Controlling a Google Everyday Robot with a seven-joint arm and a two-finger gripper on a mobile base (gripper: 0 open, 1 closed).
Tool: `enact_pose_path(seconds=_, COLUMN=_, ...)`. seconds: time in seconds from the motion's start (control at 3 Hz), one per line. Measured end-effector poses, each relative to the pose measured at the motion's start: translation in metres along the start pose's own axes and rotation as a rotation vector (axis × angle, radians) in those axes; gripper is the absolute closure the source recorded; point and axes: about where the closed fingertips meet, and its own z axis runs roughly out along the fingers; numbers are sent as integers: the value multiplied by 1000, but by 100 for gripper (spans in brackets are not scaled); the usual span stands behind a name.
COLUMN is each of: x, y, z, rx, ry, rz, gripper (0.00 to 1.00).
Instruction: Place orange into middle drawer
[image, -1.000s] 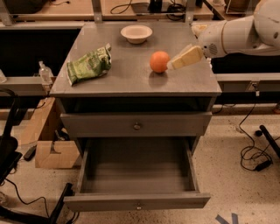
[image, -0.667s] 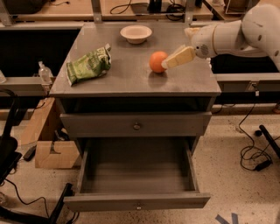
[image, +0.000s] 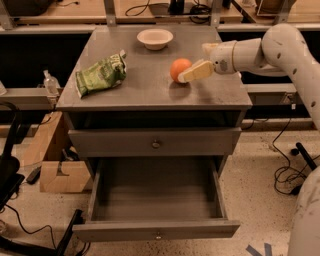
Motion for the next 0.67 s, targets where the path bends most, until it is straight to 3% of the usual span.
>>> enact_pose_path(seconds=0.33, x=2, y=8, z=20, rx=-40, ry=-27, rz=18, gripper=0)
enact_pose_path(seconds=0.67, x=3, y=17, z=44, rx=-54, ry=-19, rz=11, gripper=26)
